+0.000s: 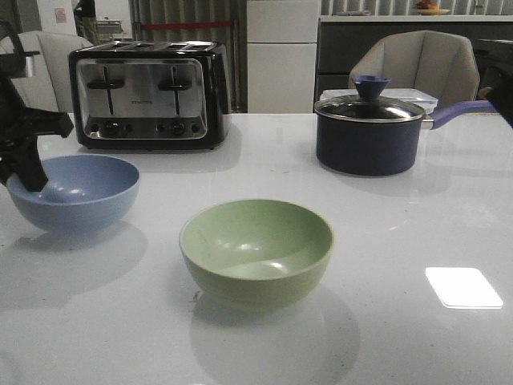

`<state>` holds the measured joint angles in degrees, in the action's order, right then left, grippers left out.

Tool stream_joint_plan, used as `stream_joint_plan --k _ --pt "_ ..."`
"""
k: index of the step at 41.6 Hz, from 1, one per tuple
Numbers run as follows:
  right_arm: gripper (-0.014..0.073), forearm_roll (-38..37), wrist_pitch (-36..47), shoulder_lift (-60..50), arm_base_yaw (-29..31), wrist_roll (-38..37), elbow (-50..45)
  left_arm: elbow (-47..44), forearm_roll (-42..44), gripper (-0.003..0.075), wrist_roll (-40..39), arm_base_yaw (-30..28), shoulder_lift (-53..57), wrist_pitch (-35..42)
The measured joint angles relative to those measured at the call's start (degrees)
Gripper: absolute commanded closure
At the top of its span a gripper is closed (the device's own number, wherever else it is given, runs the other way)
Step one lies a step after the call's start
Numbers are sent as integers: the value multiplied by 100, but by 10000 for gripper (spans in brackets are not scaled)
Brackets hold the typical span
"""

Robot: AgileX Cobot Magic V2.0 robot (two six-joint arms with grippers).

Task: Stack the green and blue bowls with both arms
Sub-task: 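Grip the blue bowl rim and carry it over the green bowl, then lower the blue bowl into the green bowl and release it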

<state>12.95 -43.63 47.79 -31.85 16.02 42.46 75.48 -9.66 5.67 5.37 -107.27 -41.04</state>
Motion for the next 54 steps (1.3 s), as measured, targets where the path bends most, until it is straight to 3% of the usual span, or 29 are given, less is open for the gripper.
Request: stream_joint_plan --k 10,20,32,54 --pt "118 0 0 0 0 0 0 398 -2 627 156 501 592 -470" --pt "118 0 0 0 0 0 0 698 -159 627 479 1532 949 -790" --pt "118 0 0 0 0 0 0 745 -194 627 491 2670 856 -652" --pt "118 -10 0 0 0 0 0 745 -124 627 491 2866 -12 -547"
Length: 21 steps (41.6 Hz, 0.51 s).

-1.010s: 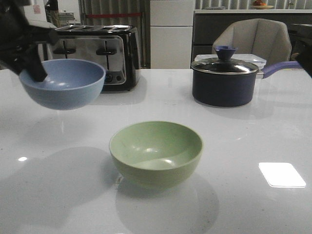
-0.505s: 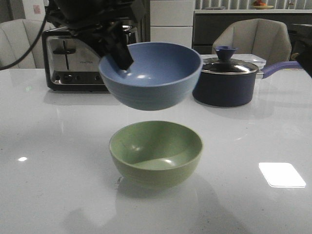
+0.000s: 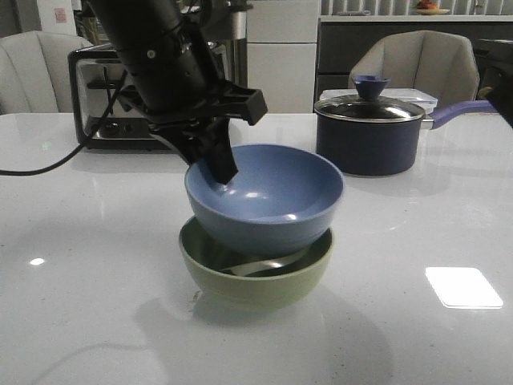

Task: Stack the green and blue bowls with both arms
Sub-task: 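Lower the blue bowl into the green bowl and release it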

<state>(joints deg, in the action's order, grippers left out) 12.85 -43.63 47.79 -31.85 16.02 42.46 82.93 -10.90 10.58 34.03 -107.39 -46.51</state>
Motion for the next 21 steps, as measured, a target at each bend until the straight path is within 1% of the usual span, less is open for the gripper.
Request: stream_joint_plan --k 7,21 --pt "118 2 0 0 0 0 0 0 199 627 11 0 -50 -74" --pt "118 2 0 0 0 0 0 0 221 627 11 0 -73 -85"
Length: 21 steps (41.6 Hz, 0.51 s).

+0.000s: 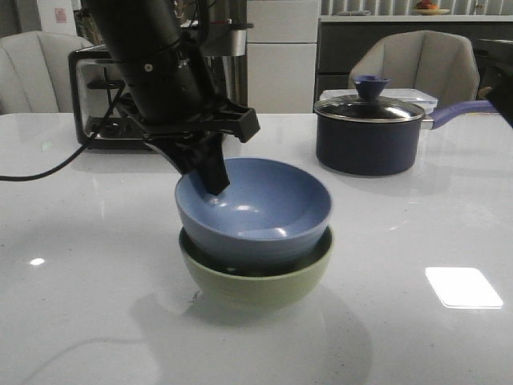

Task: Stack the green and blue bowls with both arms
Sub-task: 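Lower the blue bowl into the green bowl and release it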

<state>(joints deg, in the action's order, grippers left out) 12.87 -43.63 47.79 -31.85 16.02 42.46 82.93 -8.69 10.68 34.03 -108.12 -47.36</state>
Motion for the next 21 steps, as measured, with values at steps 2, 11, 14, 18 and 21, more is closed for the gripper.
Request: stream_joint_plan --k 2,11,14,18,21 --pt "118 0 0 0 0 0 0 0 -9 624 0 0 0 -13" --pt "118 0 0 0 0 0 0 0 -41 450 0 0 -43 -25" --pt "118 0 0 0 0 0 0 0 -50 358 0 0 -89 -49" --pt "118 0 0 0 0 0 0 0 -64 285 0 0 -156 -48" --pt "118 0 0 0 0 0 0 0 -106 277 0 0 -154 -60"
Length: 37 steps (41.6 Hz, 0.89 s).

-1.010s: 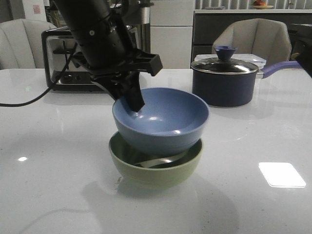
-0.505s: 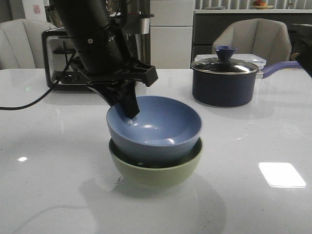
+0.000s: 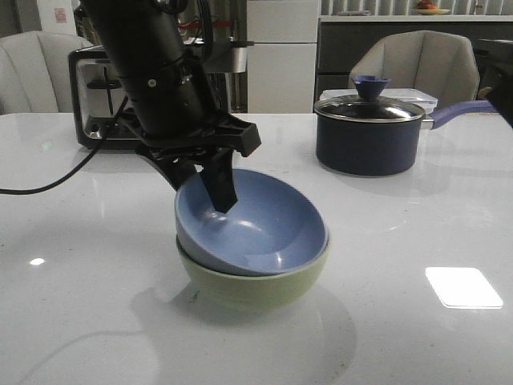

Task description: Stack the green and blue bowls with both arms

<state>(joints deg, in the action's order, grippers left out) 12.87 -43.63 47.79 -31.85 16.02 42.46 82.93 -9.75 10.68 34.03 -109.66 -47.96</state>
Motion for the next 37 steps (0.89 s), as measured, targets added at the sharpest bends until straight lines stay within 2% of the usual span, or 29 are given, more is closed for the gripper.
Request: stream_joint_plan --k 15,27,37 --pt "118 0 0 0 0 0 0 74 44 277 0 0 375 -136" --pt "118 0 0 0 0 0 0 10 276 278 0 0 1864 -398" --pt "118 0 0 0 0 0 0 -926 293 278 0 0 3413 -459"
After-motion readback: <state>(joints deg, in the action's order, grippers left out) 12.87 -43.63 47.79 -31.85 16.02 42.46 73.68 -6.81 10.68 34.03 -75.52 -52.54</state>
